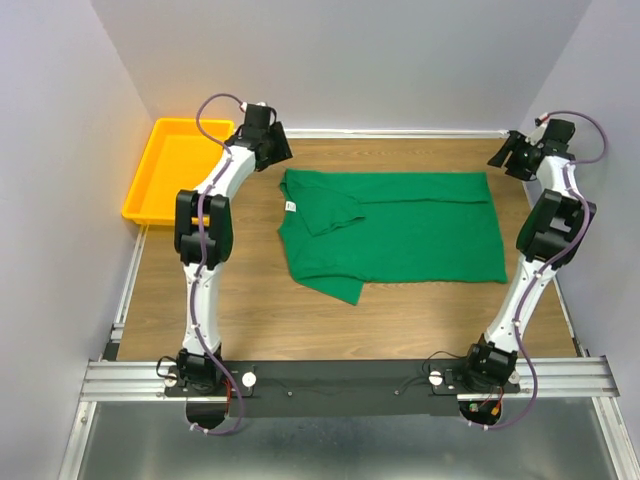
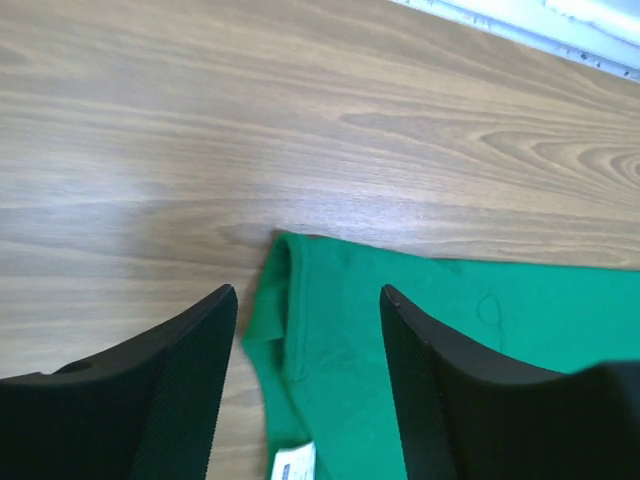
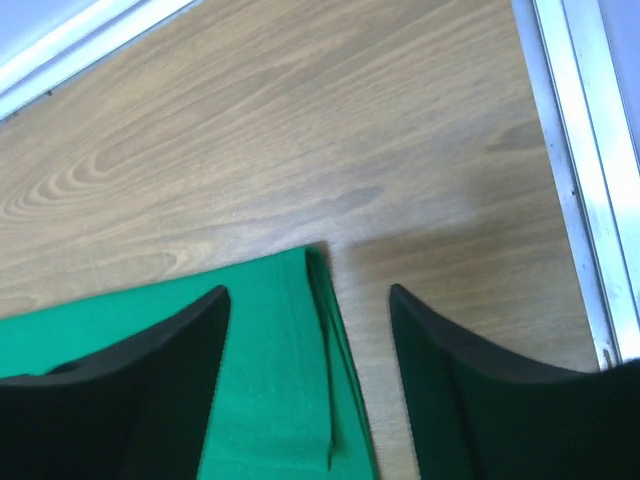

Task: Fold and stack the t-shirts
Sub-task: Fold the tshirt

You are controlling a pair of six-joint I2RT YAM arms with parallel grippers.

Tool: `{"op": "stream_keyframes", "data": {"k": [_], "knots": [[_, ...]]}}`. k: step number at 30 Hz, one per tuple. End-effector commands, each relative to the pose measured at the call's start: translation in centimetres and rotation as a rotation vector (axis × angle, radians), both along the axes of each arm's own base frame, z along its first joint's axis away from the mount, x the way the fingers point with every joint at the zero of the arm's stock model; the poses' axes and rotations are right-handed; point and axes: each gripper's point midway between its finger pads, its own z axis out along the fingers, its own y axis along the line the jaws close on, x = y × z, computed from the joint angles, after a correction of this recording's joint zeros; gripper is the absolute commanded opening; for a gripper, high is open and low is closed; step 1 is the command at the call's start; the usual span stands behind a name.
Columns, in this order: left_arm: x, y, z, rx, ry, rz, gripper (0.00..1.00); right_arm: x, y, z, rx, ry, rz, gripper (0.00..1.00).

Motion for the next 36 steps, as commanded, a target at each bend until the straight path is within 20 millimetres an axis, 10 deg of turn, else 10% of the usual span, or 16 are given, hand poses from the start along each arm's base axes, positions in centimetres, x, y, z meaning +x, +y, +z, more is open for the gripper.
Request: {"op": "stream_keyframes", "data": {"k": [1,3,4,5,6,7,8,9,10,13,18,25,36], "knots": [[0.0,3.0,16.0,0.103,-0.366,0.048,0.71,-1.1,2.1,4.6,-0.015,-0.079,0.103,0.79],[-3.4,4.9,25.1,0.180,-0.566,0.077,0.77,-2.6,4.8,5.7,-0.006,-0.117,0.249,0.90],[-4.6,5.8,24.9,0.208,-0.603,0.099,0.89,-4.8,7.7,6.3,0.021,-0.155,0.404,0.99],[-8.2,7.4,30.0,0.198,-0.716,0.142,0.98,-6.1,10.6,6.6,0.043,-0.179,0.514,1.00],[-9.8,8.3,30.6,0.175,-0.744,0.164,0.99,-8.4,13.7,6.8,0.110,-0.186,0.639,1.00],[-11.1,9.1,27.8,0.160,-0.725,0.150,0.99,-11.6,16.4,6.7,0.126,-0.173,0.736,1.00],[-13.0,7.3,27.7,0.071,-0.748,0.004,0.98,-13.5,20.2,6.2,0.017,-0.232,0.966,1.00],[-15.7,9.7,29.8,0.040,-0.814,0.008,0.98,-17.2,22.8,5.5,0.039,-0.176,1.076,1.00],[-17.5,8.2,25.0,-0.050,-0.711,-0.081,0.97,-20.5,25.2,5.1,-0.043,-0.231,1.240,1.00],[-22.2,9.7,20.1,-0.080,-0.599,-0.090,0.89,-28.2,33.0,5.9,-0.146,-0.316,1.575,1.00],[-28.5,9.0,18.4,-0.130,-0.594,-0.069,0.88,-39.0,42.7,1.7,-0.329,-0.294,1.915,0.90],[-31.8,9.6,16.4,-0.146,-0.555,0.010,0.88,-38.6,46.9,-3.4,-0.605,-0.214,1.775,0.63],[-32.9,9.8,17.3,-0.111,-0.570,0.011,0.88,-37.4,45.8,-6.7,-0.742,-0.101,1.681,0.38]]}}
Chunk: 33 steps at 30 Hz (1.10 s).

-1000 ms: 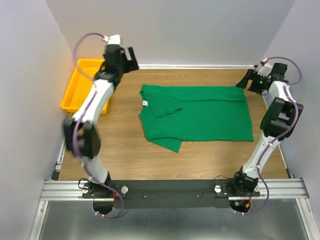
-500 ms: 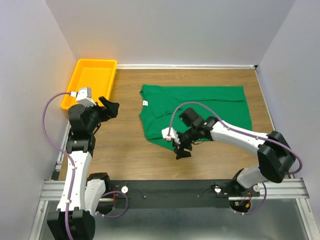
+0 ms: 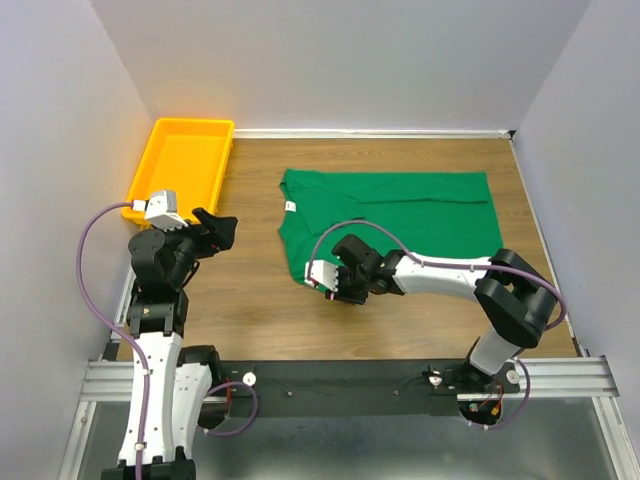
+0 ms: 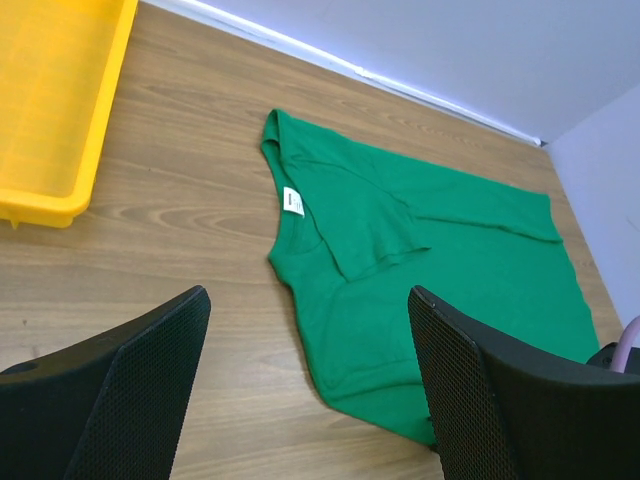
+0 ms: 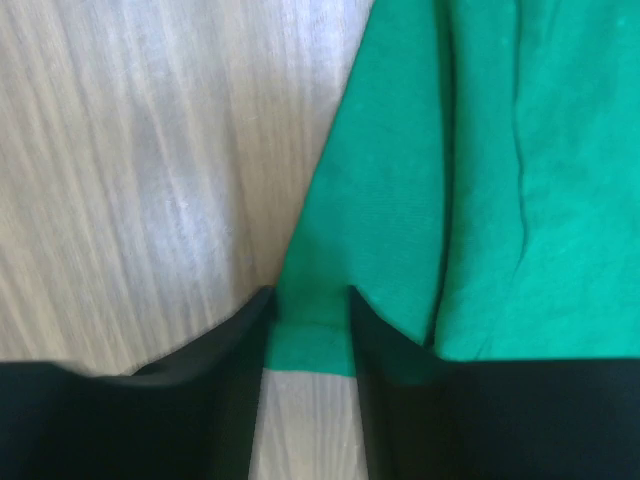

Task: Fold and stack the t-shirts
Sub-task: Fold the tshirt

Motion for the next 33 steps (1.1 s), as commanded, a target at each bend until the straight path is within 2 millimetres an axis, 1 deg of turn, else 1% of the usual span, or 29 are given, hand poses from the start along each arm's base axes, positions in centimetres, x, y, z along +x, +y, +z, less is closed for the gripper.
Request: {"op": "stream_keyframes", "data": {"k": [1,2,3,5,6,7,8,9,10,11,12,13,14,15,16,17,20,21,23,24,25,26,27,28,29,30,31,32,33], "knots": [[-0.4,0.2,1.0,0.014,-0.010,0.006,0.88,0.1,-0.6,-1.3,-0.048,-0.026,-0.036,0.33],[-0.5,0.1,1.2,0.014,-0.015,0.003,0.88,-0.3,-0.6,-1.4,-0.046,-0.011,-0.030,0.22],[-0.5,0.2,1.3,0.020,-0.018,0.002,0.88,-0.9,-0.5,-0.9,-0.035,0.011,-0.019,0.17],[-0.6,0.1,1.7,0.025,-0.028,-0.001,0.88,-3.4,0.8,0.3,0.034,0.132,0.041,0.07],[-0.6,0.1,1.8,0.028,-0.029,-0.002,0.88,-5.8,2.0,2.3,0.098,0.250,0.117,0.04],[-0.6,0.1,1.8,0.029,-0.028,-0.002,0.88,-7.0,2.6,3.4,0.135,0.315,0.159,0.01],[-0.5,0.2,1.7,0.032,-0.026,-0.002,0.88,-8.1,3.4,4.8,0.174,0.380,0.184,0.00],[-0.5,0.2,1.9,0.034,-0.029,-0.003,0.88,-9.7,5.0,7.3,0.253,0.490,0.244,0.01],[-0.4,0.1,1.8,0.033,-0.023,-0.004,0.88,-10.0,4.8,6.8,0.232,0.526,0.214,0.00],[-0.3,0.2,2.0,0.033,-0.026,-0.004,0.88,-10.8,7.0,10.2,0.326,0.629,0.245,0.01],[-0.2,0.1,1.9,0.031,-0.021,-0.007,0.88,-11.1,8.0,11.5,0.353,0.688,0.242,0.00],[-0.1,0.1,2.0,0.028,-0.022,-0.008,0.88,-10.7,9.5,12.7,0.392,0.732,0.234,0.04],[-0.1,-0.1,2.0,0.020,-0.024,-0.018,0.88,-9.9,11.6,13.1,0.411,0.784,0.206,0.52],[0.1,-0.2,2.0,0.016,-0.023,-0.026,0.88,-8.8,13.1,13.1,0.400,0.835,0.096,0.88],[0.1,-0.3,1.8,0.010,-0.015,-0.032,0.88,-7.5,14.1,12.4,0.381,0.823,0.031,1.00],[0.2,-0.6,1.7,0.003,-0.011,-0.046,0.88,-5.4,15.0,11.1,0.369,0.838,-0.027,1.00],[0.2,-1.2,1.1,-0.015,0.007,-0.078,0.88,-2.3,14.3,10.2,0.372,0.781,-0.109,1.00],[0.0,-1.5,0.8,-0.027,0.018,-0.098,0.88,-0.4,13.0,10.7,0.398,0.708,-0.105,1.00],[-0.2,-2.0,-0.6,-0.046,0.054,-0.119,0.86,1.2,10.7,11.4,0.411,0.636,-0.113,1.00],[-0.6,-2.7,-1.1,-0.066,0.070,-0.158,0.85,3.1,8.9,11.8,0.432,0.572,-0.112,1.00],[-0.9,-3.1,-1.7,-0.095,0.091,-0.177,0.82,2.7,6.9,12.6,0.439,0.545,-0.109,1.00],[-1.2,-3.5,-3.1,-0.121,0.130,-0.196,0.81,2.5,5.6,12.9,0.447,0.537,-0.078,1.00],[-1.8,-4.3,-3.7,-0.147,0.154,-0.240,0.81,2.9,3.8,12.8,0.446,0.456,-0.004,1.00],[-2.1,-4.8,-4.4,-0.179,0.182,-0.258,0.80,0.7,1.7,12.1,0.407,0.462,0.030,1.00],[-2.7,-5.6,-5.5,-0.194,0.217,-0.290,0.80,-0.1,0.4,11.1,0.376,0.379,0.138,0.99],[-2.8,-5.9,-6.0,-0.198,0.241,-0.292,0.80,-1.6,-0.4,10.4,0.353,0.384,0.175,0.98],[-3.1,-6.2,-6.9,-0.209,0.287,-0.285,0.80,-2.5,-1.1,10.6,0.354,0.367,0.189,0.97],[-3.1,-6.3,-7.4,-0.209,0.318,-0.279,0.80,-3.2,-1.9,9.2,0.319,0.388,0.169,0.96],[-3.5,-8.2,-8.8,-0.185,0.391,-0.319,0.80,-3.2,-2.1,9.1,0.304,0.414,0.109,0.91]]}}
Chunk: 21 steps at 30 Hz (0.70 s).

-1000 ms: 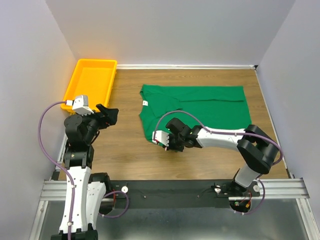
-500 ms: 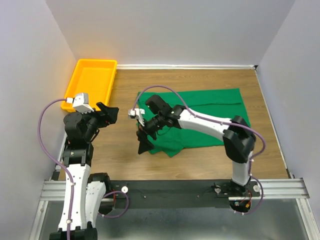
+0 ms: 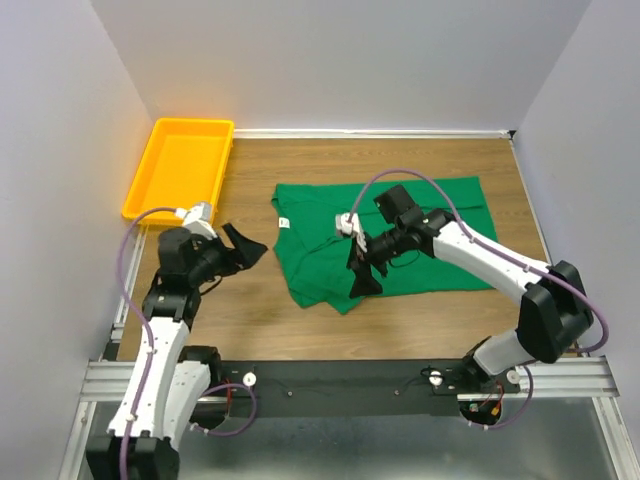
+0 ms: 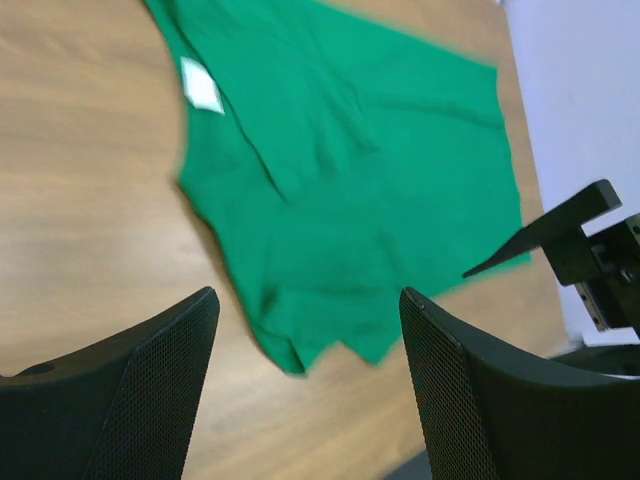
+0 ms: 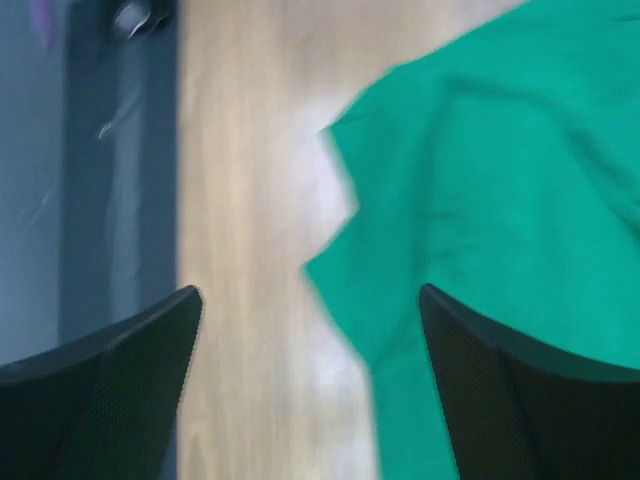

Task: Fold and stack the t-shirts
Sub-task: Fold the tshirt

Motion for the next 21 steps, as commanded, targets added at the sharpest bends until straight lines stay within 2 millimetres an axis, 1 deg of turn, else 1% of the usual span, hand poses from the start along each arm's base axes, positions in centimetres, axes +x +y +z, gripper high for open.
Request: {"op": "stream_keyframes", "data": {"k": [1,2,3,4,5,6,7,8,9,10,12,13,14,15,16,17,18,20,21], "knots": [[-2.2,-4.5,-3.3,-0.001,0.199,-0.136,0.80,-3.2,-2.0,-3.0,-0.113,0.004,0.077,0.87],[-2.3,-6.3,-4.4,0.060,0.261,-0.160,0.80,-1.7,-2.6,-3.3,-0.168,0.022,-0.026,0.81],[-1.9,-5.6,-4.1,0.080,0.267,-0.108,0.80,-0.8,-2.9,-3.2,-0.180,0.034,-0.081,0.80],[-3.2,-7.6,-5.8,0.150,0.380,-0.176,0.76,0.7,-3.2,-3.1,-0.171,0.034,-0.149,0.79],[-3.6,-7.8,-7.1,0.189,0.449,-0.169,0.73,1.8,-3.8,-2.9,-0.168,0.045,-0.212,0.77],[-4.4,-8.4,-9.4,0.248,0.548,-0.180,0.63,3.7,-5.1,-2.5,-0.154,0.077,-0.311,0.76],[-4.9,-8.7,-10.1,0.269,0.584,-0.183,0.60,4.5,-5.8,-2.3,-0.149,0.087,-0.350,0.76],[-4.9,-8.8,-10.6,0.289,0.588,-0.172,0.59,5.3,-6.7,-2.3,-0.151,0.086,-0.391,0.76],[-5.0,-9.1,-10.9,0.274,0.604,-0.146,0.57,6.3,-8.0,-2.1,-0.151,0.084,-0.444,0.76],[-4.7,-9.1,-11.2,0.260,0.585,-0.133,0.52,6.8,-8.9,-2.2,-0.161,0.077,-0.480,0.76],[-4.2,-9.0,-11.2,0.244,0.563,-0.094,0.52,7.2,-10.1,-2.2,-0.157,0.084,-0.525,0.76],[-3.9,-8.9,-11.6,0.247,0.562,-0.078,0.52,7.4,-11.2,-2.5,-0.156,0.090,-0.561,0.76],[-3.8,-8.8,-12.1,0.256,0.568,-0.074,0.52,7.3,-11.7,-2.6,-0.155,0.095,-0.575,0.76],[-3.5,-9.0,-12.9,0.271,0.573,-0.083,0.52,7.4,-12.6,-2.9,-0.158,0.102,-0.606,0.76],[-3.7,-9.0,-13.6,0.285,0.593,-0.092,0.52,7.6,-12.8,-2.7,-0.151,0.095,-0.615,0.76],[-3.2,-9.4,-13.8,0.282,0.580,-0.103,0.51,7.4,-13.2,-3.0,-0.153,0.103,-0.627,0.76],[-3.1,-9.5,-14.5,0.295,0.594,-0.109,0.51,7.6,-13.7,-3.0,-0.151,0.107,-0.644,0.76],[-2.1,-9.8,-14.6,0.308,0.567,-0.115,0.50,7.7,-14.1,-3.0,-0.150,0.110,-0.659,0.76],[-1.8,-9.7,-15.2,0.329,0.575,-0.118,0.49,7.8,-14.4,-3.0,-0.149,0.111,-0.669,0.76]]}}
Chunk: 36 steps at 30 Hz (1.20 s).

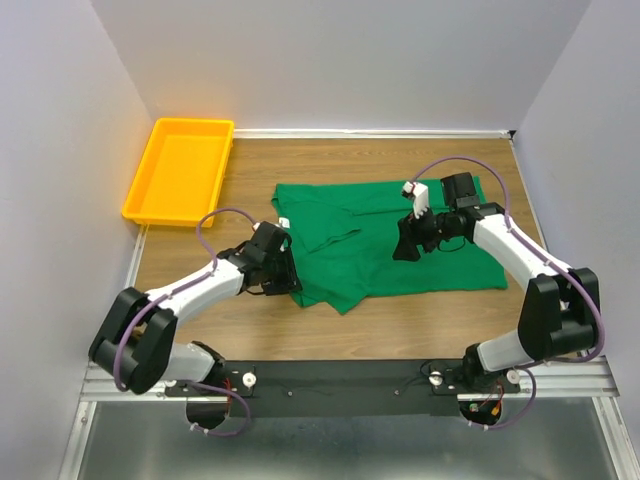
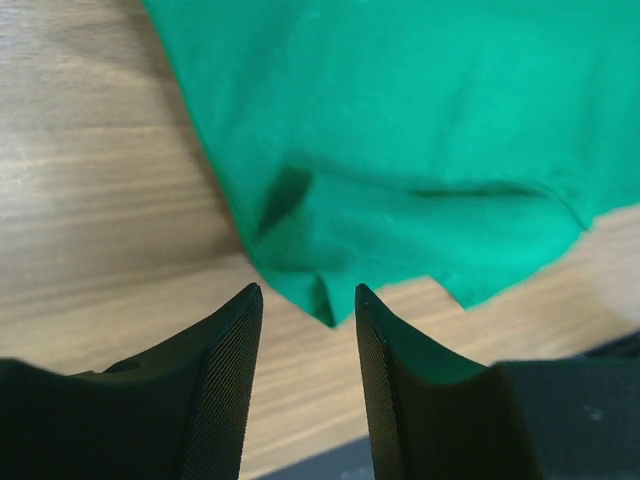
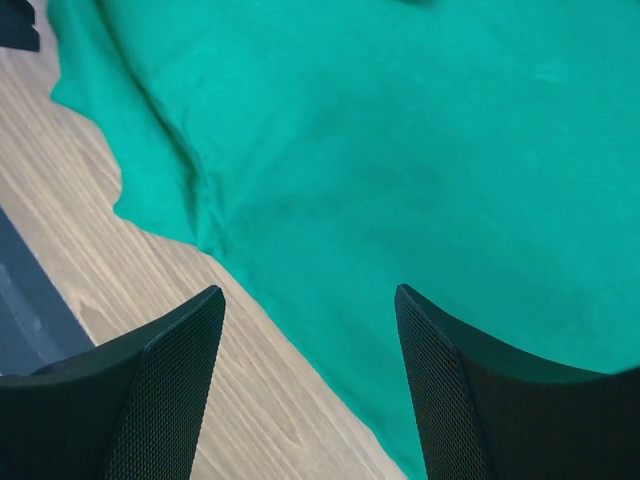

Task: Fold and stack the t-shirts
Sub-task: Fold the tshirt

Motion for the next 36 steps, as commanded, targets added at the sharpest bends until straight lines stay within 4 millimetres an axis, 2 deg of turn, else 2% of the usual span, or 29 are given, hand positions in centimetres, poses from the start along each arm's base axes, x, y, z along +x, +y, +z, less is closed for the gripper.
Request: {"op": "stream_keyframes", "data": {"k": [1,8,13,17,31,36], "knots": [[2.3,0.0,-0.8,0.048,-0.058,-0.003,0.47,0.4,-1.1,0.3,-0.007,-0.018,-0.053,0.76],[3.4,0.4,-0.2,0.091,-0.093,-0.052,0.43,0.4,-1.7,-0.2,-0.008,-0.004,-0.072,0.77],[2.9,0.8,-0.5,0.077,-0.083,-0.065,0.39,0.7,-1.8,-0.4,-0.008,0.002,-0.079,0.77],[2.4,0.5,-0.6,0.047,-0.077,-0.080,0.39,0.9,-1.9,-0.5,-0.008,0.006,-0.083,0.77],[3.2,0.9,-1.0,0.021,-0.079,-0.103,0.41,0.9,-2.2,-0.5,-0.011,0.007,-0.095,0.77],[3.0,0.5,-0.9,-0.023,-0.076,-0.143,0.41,0.9,-2.2,-0.5,-0.012,0.007,-0.097,0.77]]}}
